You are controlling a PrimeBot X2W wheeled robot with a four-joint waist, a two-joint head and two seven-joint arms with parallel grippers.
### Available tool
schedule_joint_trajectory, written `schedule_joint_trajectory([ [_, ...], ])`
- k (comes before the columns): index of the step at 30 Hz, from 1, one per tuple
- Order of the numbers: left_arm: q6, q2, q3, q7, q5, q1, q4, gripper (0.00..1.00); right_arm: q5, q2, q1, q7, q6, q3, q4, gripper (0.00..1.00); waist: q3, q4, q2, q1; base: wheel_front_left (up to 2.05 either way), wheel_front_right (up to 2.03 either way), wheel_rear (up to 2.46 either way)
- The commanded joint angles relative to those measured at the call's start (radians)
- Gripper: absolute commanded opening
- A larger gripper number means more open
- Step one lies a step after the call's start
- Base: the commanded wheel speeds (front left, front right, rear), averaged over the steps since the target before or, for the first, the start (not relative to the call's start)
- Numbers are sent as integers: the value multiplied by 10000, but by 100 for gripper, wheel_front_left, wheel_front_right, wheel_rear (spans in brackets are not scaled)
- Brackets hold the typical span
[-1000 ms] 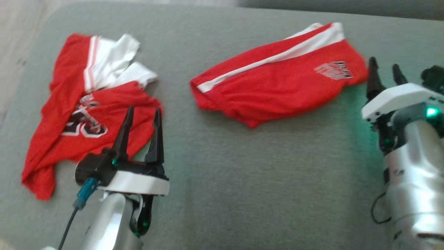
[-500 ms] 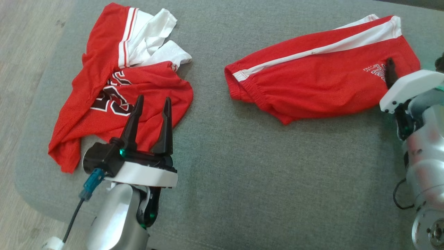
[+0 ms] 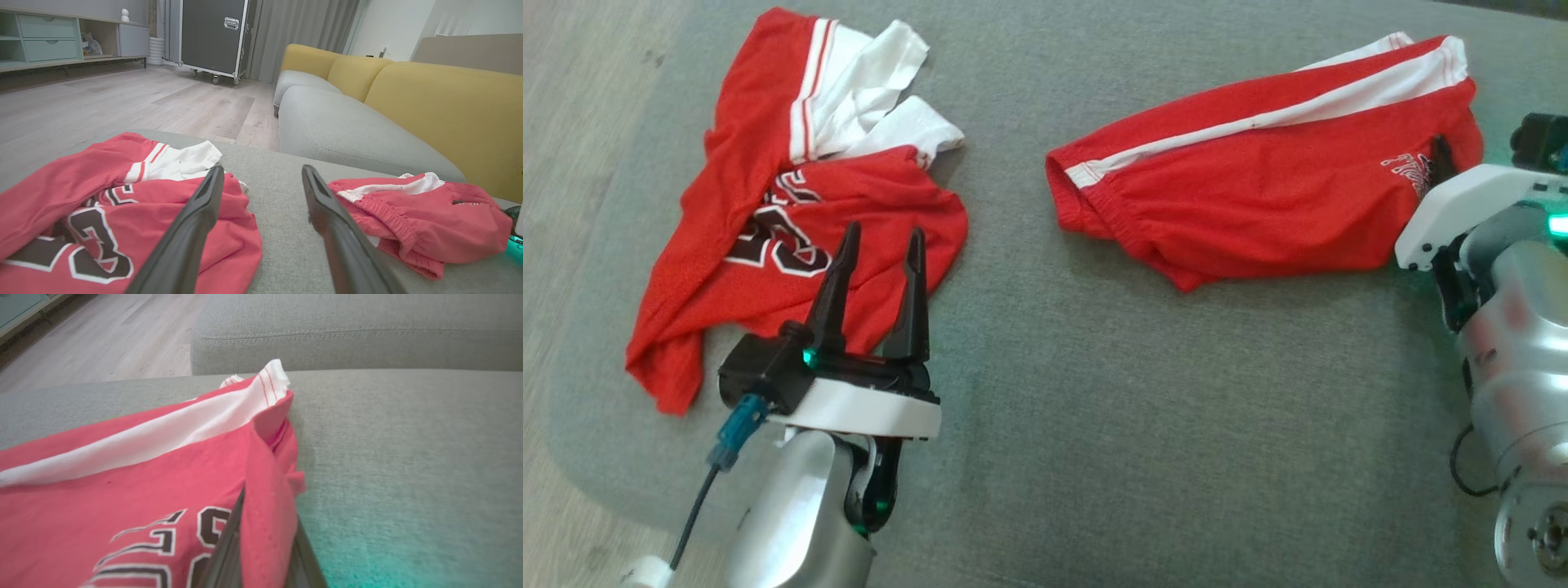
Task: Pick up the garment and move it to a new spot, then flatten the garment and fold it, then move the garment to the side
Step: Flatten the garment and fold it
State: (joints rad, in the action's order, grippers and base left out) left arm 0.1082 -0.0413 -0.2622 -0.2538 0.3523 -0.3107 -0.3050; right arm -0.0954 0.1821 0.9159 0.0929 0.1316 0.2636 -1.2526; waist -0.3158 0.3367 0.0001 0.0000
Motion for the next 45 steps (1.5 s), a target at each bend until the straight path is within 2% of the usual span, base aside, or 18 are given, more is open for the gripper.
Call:
schedule_joint_trajectory([
  [1, -63, -90, 329, -80, 58, -274, 287, 100, -9, -51, 164, 241, -9, -226, 203, 0, 102, -120, -1, 0, 0, 0, 0],
  [11, -105, -90, 603, -80, 49, 143, 395, 100, 715, 165, -378, 1198, -9, -400, 135, 0, 975, -1218, -1, 0, 0, 0, 0],
  [18, -95, -90, 766, -80, -46, 558, 494, 100, 1355, 767, -1255, 1475, -9, 145, 396, 0, 1550, -1996, -1, 0, 0, 0, 0],
  [23, -71, -89, 819, -80, -127, 701, 532, 100, 1558, 899, -1730, 1554, -9, 444, 593, 0, 1639, -2196, -1, 0, 0, 0, 0],
  [34, 41, -89, 1034, -80, -397, 875, 429, 100, 2002, 255, -2249, 1669, -9, 449, 1570, 0, 1864, -2068, -1, 0, 0, 0, 0],
  [40, 62, -89, 1141, -80, -475, 1049, 370, 100, 2321, -325, -2421, 1684, -9, -255, 2508, 0, 2206, -1989, -1, 0, 0, 0, 0],
  [45, 70, -89, 1238, -80, -510, 1166, 385, 100, 2731, -726, -2615, 1686, -9, -1272, 3355, 0, 2361, -1906, -1, 0, 0, 0, 0],
])
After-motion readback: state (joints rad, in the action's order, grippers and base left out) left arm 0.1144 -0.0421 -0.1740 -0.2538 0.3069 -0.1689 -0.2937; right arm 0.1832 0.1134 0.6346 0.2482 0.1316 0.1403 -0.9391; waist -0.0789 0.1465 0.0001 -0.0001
